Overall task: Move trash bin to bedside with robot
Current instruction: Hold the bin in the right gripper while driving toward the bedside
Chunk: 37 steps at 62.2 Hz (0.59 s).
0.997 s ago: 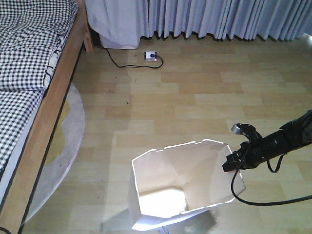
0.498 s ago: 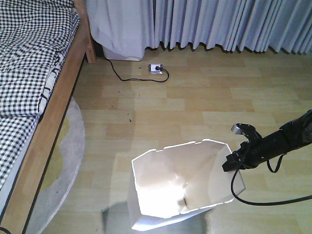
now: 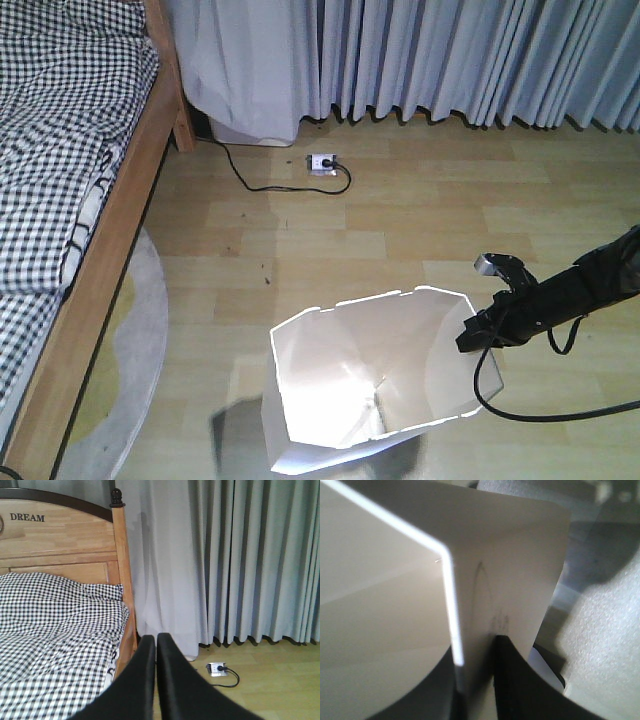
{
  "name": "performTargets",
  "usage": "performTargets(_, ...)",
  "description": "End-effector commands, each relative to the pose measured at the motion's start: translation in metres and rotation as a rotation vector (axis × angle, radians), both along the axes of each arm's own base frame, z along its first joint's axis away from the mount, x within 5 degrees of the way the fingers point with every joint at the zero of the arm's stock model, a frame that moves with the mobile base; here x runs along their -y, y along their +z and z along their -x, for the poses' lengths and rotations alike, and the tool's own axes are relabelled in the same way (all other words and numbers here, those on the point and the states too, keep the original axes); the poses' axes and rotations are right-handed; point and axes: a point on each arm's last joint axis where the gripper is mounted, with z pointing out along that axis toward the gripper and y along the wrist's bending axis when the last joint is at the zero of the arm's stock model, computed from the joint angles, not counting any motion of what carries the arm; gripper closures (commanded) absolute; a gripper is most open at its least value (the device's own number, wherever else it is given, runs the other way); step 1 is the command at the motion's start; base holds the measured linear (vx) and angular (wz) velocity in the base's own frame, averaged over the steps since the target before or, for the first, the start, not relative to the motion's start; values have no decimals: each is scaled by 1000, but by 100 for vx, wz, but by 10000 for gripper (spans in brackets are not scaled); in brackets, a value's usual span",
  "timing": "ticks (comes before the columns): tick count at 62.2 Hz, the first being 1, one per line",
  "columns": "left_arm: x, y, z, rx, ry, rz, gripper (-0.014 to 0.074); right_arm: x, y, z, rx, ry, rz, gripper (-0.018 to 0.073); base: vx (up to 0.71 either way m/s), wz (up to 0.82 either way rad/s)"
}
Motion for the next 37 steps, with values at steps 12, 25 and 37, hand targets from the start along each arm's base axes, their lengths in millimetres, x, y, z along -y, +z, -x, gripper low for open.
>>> performTargets(12, 1, 3, 0, 69, -9, 23, 603, -11, 39, -9, 24, 3, -206, 564, 28, -2)
performTargets(25, 1, 3, 0, 69, -9, 23, 603, -11, 39, -9, 24, 3, -206, 564, 29, -2)
performTargets(37, 1, 3, 0, 69, -9, 23, 603, -11, 39, -9, 24, 3, -206, 564, 30, 1)
